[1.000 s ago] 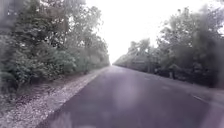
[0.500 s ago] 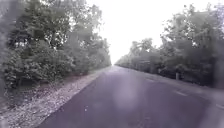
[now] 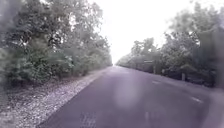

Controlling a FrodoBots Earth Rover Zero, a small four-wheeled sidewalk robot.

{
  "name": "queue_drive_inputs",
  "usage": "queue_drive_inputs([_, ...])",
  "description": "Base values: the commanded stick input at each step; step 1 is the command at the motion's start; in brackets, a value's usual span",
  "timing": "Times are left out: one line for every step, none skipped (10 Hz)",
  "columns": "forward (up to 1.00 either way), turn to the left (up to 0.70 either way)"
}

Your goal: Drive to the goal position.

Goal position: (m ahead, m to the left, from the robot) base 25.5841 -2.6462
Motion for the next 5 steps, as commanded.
queue_drive_inputs([1.00,0.00])
queue_drive_inputs([1.00,0.00])
queue_drive_inputs([1.00,0.00])
queue_drive_inputs([1.00,0.00])
queue_drive_inputs([1.00,0.00])
